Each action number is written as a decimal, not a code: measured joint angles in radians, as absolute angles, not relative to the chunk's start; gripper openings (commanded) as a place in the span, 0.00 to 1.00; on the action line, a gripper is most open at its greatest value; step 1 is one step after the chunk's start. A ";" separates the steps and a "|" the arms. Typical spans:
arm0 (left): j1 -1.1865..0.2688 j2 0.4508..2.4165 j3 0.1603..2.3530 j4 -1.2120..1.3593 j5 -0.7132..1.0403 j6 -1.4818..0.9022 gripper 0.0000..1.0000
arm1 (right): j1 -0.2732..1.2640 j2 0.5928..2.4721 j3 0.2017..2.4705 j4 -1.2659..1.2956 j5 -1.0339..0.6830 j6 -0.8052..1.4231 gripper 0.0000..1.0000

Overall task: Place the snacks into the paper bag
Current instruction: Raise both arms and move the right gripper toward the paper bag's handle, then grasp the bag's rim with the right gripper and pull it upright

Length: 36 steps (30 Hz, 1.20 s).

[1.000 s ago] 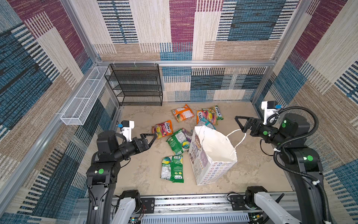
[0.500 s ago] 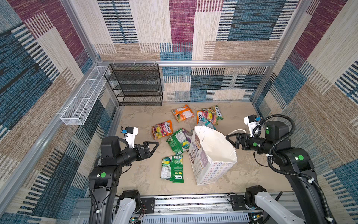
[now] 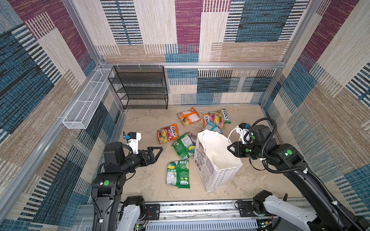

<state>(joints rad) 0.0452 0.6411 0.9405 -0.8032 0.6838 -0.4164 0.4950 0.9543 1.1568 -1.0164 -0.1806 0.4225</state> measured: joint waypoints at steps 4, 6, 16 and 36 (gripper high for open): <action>0.045 0.628 0.943 -0.812 0.683 -0.416 0.99 | 0.500 0.963 1.166 -1.023 -0.108 0.431 0.03; 0.045 0.627 0.945 -0.820 0.683 -0.417 0.98 | 0.500 0.958 1.166 -1.029 -0.094 0.445 0.00; 0.045 0.641 1.012 -0.858 0.761 -0.438 0.98 | 0.503 0.944 1.295 -1.006 0.062 0.454 0.00; -0.008 0.715 0.899 -0.963 0.824 -0.480 0.98 | 0.262 0.894 1.151 -0.872 0.203 0.475 0.00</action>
<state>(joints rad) -0.0082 0.7147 0.8993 -0.9634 0.8242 -0.4801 0.2615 0.8944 1.1511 -0.8722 0.2031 0.4751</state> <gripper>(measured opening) 0.979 0.053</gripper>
